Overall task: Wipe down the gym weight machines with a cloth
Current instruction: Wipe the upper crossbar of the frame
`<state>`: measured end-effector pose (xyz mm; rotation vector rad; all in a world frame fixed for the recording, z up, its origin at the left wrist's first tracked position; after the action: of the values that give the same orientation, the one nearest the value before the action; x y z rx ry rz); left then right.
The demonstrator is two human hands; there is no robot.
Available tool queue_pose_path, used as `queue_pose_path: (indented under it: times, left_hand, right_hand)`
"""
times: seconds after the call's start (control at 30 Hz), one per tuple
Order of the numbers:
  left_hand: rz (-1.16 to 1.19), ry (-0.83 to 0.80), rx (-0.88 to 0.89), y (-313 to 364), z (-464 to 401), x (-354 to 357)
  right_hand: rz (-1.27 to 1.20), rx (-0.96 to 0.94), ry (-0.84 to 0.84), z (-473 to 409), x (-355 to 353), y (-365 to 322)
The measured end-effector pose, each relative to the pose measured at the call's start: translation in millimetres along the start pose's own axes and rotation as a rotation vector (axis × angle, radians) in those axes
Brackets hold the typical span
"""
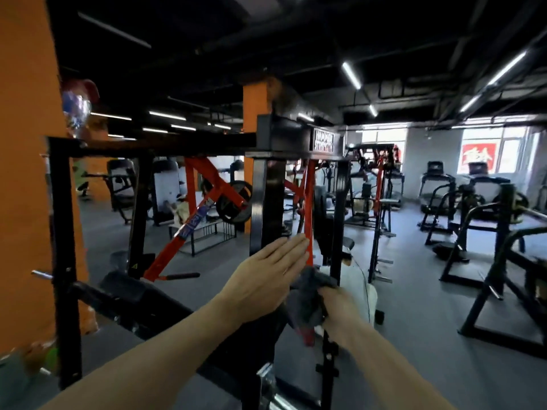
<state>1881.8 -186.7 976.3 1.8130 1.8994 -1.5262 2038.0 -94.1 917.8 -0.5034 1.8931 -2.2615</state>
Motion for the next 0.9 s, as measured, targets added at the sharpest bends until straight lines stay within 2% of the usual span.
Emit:
queue_pose_path:
  times: [0.2, 0.27, 0.33, 0.47, 0.63, 0.7, 0.83, 0.9]
  left_hand:
    - [-0.032, 0.292, -0.352, -42.9, -62.9, -71.3]
    - [0.015, 0.286, -0.489, -64.3, -79.0, -90.9]
    - [0.088, 0.251, -0.602, -88.7, -96.0, -106.0]
    - [0.279, 0.166, -0.743, -130.4, -118.5, -120.8]
    - [0.58, 0.126, -0.736, -146.3, -119.9, -108.8]
    - [0.664, 0.173, -0.699, -147.9, -116.5, -101.7]
    - [0.682, 0.189, -0.688, -147.5, -111.7, -89.2]
    - [0.631, 0.181, -0.708, -146.5, -112.6, -85.8]
  right_hand:
    - [-0.462, -0.062, -0.099, -4.0, 12.3, -113.9]
    - [-0.486, -0.104, -0.123, 3.6, 19.3, -153.3]
    - [-0.434, -0.245, -0.158, 20.8, 26.3, -194.9]
    - [-0.217, -0.635, -0.139, 30.7, 53.1, -254.3]
    - [0.698, -1.05, -0.104, 3.8, 95.1, -256.0]
    - [0.929, -1.195, -0.102, -4.8, 105.2, -230.9]
    - [1.026, -1.244, 0.042, -34.1, 86.2, -212.5]
    - [1.082, -1.176, 0.092, -47.6, 76.3, -225.7]
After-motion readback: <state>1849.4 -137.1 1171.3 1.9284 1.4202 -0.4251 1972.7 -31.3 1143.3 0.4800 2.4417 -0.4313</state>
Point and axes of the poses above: each hand's wrist, its own z-axis away from the middle knuckle, its own x-axis out of the palm, y = z × x, the point moved 1 cm from there along -z, towards the middle knuckle, and after that the axes turned 12 degrees about z, right-handed, at the moved point
